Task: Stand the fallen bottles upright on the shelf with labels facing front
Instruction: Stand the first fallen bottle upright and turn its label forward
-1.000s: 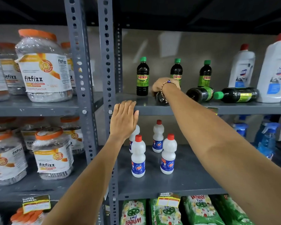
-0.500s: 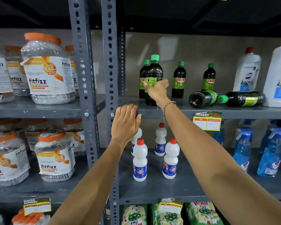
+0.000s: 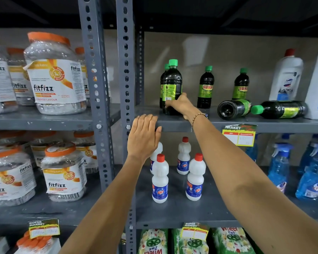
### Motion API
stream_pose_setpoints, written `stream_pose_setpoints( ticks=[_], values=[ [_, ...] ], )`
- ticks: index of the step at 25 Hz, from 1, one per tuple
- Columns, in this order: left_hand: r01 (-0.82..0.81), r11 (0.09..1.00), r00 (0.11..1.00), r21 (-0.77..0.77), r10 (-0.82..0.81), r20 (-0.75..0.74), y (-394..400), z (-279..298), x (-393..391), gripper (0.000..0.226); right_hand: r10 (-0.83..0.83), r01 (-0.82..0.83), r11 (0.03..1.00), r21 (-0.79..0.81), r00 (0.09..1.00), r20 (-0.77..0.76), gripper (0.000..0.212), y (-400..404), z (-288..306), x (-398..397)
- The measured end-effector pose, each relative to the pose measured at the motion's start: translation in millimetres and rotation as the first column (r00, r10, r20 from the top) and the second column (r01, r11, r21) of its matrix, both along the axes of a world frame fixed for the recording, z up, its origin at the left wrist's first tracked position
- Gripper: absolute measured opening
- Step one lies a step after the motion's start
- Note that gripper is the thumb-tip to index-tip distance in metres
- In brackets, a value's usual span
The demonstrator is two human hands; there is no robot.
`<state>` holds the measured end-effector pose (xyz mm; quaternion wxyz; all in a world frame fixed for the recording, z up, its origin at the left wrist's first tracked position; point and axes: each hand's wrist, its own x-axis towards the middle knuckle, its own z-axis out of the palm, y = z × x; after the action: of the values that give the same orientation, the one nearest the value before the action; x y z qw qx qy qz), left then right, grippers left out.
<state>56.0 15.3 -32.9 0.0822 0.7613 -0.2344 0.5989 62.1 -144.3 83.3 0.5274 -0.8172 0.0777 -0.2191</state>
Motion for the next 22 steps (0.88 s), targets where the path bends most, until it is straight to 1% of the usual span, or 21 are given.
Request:
stream_pose_setpoints(
  ticks=[2,5,6,8,10,14,17,18,20,22],
  values=[
    [0.001,1.000,1.000,-0.004,-0.001,-0.003,-0.4,-0.5,-0.4,0.043,-0.011,0.011,0.999,-0.034,1.000,0.012,0.075,-2.0,-1.6,3.1],
    [0.015,1.000,1.000,-0.010,-0.015,-0.011,-0.3,0.5,-1.0,0.051,-0.044,0.048,0.995,-0.087,0.998,0.055,0.088,-0.2,-2.9,4.1],
    [0.016,1.000,1.000,-0.009,-0.016,-0.015,0.1,0.7,-1.0,0.053,-0.040,0.046,0.995,-0.088,0.997,0.065,0.088,0.2,-2.5,4.2],
    [0.017,1.000,1.000,-0.009,-0.018,-0.025,0.5,0.8,-1.2,0.054,-0.025,0.028,0.997,-0.070,0.998,0.054,0.078,-0.5,-1.8,5.0],
    [0.016,1.000,0.999,-0.015,-0.017,-0.037,-1.3,-0.5,-1.8,0.053,-0.027,0.030,0.996,-0.085,0.999,0.037,0.070,-0.9,-1.6,2.5],
    [0.014,1.000,0.999,-0.028,-0.015,-0.035,-2.1,-2.5,-1.1,0.044,-0.070,0.084,0.983,-0.165,0.994,0.088,0.082,-0.2,-2.6,4.3],
    [0.009,1.000,0.999,-0.029,-0.010,-0.032,-1.6,-2.1,-1.6,0.042,-0.041,0.045,0.989,-0.140,0.999,0.033,0.074,-0.4,-2.9,3.4],
    [0.008,0.999,0.999,-0.031,-0.009,-0.032,-1.8,-2.2,-1.9,0.042,-0.047,0.052,0.989,-0.140,0.998,0.038,0.072,-1.1,-2.9,4.0],
    [0.010,0.999,0.999,-0.035,-0.011,-0.032,-2.0,-2.7,-2.2,0.042,-0.073,0.081,0.984,-0.156,0.996,0.056,0.078,-2.5,-3.3,6.6],
    [0.012,0.999,0.999,-0.039,-0.013,-0.030,-1.8,-2.3,-2.4,0.042,-0.066,0.072,0.977,-0.202,0.997,0.034,0.083,-1.8,-4.5,9.9]
  ],
)
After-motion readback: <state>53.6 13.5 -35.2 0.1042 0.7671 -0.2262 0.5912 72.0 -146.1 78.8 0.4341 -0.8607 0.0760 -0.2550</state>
